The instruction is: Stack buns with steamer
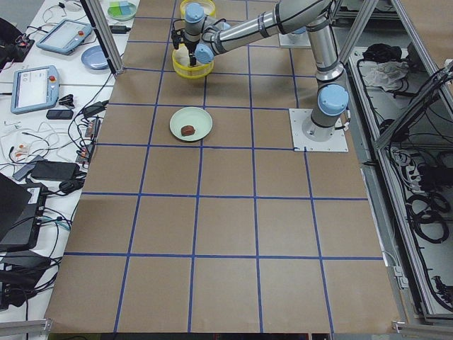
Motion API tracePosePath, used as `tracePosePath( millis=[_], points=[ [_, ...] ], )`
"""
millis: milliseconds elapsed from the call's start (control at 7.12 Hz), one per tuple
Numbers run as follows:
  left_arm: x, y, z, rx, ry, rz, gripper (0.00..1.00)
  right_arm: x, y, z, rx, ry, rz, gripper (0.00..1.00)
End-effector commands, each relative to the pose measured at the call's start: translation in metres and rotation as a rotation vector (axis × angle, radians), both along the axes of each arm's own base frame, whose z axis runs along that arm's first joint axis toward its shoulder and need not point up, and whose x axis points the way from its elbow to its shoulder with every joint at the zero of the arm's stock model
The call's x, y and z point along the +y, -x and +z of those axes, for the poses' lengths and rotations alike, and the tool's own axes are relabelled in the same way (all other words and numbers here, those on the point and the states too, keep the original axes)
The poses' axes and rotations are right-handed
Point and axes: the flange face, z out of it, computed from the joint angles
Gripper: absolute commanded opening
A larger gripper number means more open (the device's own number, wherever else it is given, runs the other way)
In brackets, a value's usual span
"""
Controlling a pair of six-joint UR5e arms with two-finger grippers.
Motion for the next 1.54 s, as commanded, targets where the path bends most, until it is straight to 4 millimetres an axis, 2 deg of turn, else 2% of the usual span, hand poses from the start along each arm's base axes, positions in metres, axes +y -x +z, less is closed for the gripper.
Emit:
tracePosePath(
  millis=[0,140,281,421,561,702,842,982,1263,1404],
  points=[
    [-0.017,-0.079,0.061,-0.091,-0.022,-0.035,1.00,-0.026,0.045,-0.062,0.061,-0.095,0.037,0.96],
    [-0.020,-0.120,0.066,-0.145,-0.048,-0.041,1.00,-0.024,0.060,-0.077,0.051,-0.118,0.019,0.91],
    [-0.025,-0.160,0.064,-0.223,-0.047,-0.099,1.00,-0.019,0.086,-0.099,0.033,-0.148,0.007,0.91],
    [-0.031,-0.210,0.060,-0.257,-0.060,-0.129,1.00,-0.017,0.096,-0.111,0.022,-0.164,0.026,0.90],
    [-0.028,-0.239,0.045,-0.260,-0.100,-0.163,1.00,-0.015,0.095,-0.121,0.011,-0.181,0.027,0.78],
    [-0.017,-0.272,0.006,-0.245,-0.162,-0.206,1.00,-0.014,0.096,-0.134,0.002,-0.201,0.025,0.69],
    [-0.005,-0.313,-0.024,-0.221,-0.212,-0.177,1.00,-0.014,0.097,-0.134,0.016,-0.209,0.042,0.45],
    [-0.002,-0.342,-0.035,-0.214,-0.226,-0.166,1.00,-0.015,0.097,-0.137,0.013,-0.213,0.055,0.33],
    [-0.006,-0.348,-0.072,-0.191,-0.279,-0.133,1.00,-0.013,0.097,-0.134,0.000,-0.215,0.062,0.00],
    [-0.011,-0.348,-0.081,-0.183,-0.283,-0.056,1.00,-0.013,0.096,-0.132,0.001,-0.210,0.062,0.00]
  ],
)
